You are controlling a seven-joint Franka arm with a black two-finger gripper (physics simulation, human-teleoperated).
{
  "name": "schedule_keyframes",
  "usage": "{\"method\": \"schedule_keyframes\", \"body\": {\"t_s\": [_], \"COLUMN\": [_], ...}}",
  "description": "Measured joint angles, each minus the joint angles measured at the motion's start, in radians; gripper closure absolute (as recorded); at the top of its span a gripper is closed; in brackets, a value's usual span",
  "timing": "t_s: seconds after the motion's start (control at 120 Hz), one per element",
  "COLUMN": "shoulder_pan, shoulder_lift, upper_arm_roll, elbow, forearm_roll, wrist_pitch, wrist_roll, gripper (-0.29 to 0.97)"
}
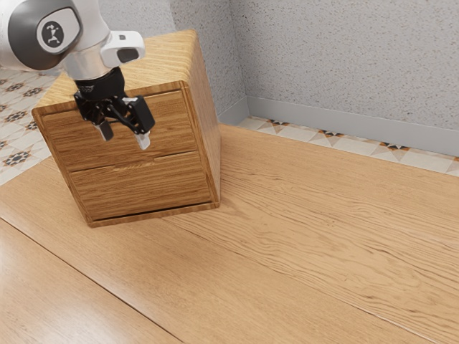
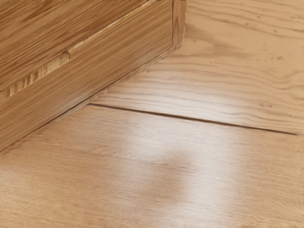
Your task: Pull the drawer handle with one arm to open the drawer
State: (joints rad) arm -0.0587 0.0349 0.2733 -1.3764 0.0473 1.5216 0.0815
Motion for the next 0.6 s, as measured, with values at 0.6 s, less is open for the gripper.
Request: {"method": "schedule_keyframes", "body": {"t_s": [0.6], "shoulder_pan": [-0.053], "shoulder_lift": [-0.143], "upper_arm_roll": [0.014], "elbow": [0.147], "forearm_roll": [-0.171], "wrist_pitch": [-0.131], "wrist_roll": [0.464], "gripper": [0.00]}}
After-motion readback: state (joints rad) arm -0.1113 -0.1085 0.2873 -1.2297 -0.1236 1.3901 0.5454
